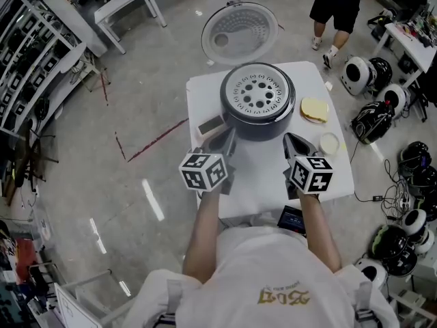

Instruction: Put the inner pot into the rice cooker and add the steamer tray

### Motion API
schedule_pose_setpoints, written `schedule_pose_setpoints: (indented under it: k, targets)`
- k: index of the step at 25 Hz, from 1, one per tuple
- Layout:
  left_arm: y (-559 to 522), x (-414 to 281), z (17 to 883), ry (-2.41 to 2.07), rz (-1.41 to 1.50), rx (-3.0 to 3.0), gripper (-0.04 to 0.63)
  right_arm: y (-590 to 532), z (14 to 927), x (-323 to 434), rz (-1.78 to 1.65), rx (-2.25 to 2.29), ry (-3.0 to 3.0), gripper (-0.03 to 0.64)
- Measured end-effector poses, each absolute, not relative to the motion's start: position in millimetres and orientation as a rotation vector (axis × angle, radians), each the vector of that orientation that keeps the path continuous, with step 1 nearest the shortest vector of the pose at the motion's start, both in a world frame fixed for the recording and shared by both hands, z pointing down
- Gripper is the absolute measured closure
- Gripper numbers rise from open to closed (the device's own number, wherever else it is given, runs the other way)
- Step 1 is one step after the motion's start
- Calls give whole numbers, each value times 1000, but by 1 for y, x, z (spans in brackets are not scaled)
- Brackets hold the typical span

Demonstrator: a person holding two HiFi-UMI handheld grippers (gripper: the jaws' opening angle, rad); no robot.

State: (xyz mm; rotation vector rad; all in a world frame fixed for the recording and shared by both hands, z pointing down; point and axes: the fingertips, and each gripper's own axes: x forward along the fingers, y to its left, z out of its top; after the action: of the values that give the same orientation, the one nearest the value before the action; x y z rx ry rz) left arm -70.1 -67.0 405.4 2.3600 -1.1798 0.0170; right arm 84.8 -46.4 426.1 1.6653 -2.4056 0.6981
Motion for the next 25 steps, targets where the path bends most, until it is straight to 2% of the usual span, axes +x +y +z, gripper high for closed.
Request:
schedule_pose_setpoints:
  k: [25]
  targets:
    - [-69, -68, 408, -1161, -15, 2337, 578, -43, 429, 90, 694, 1654, -2391, 606]
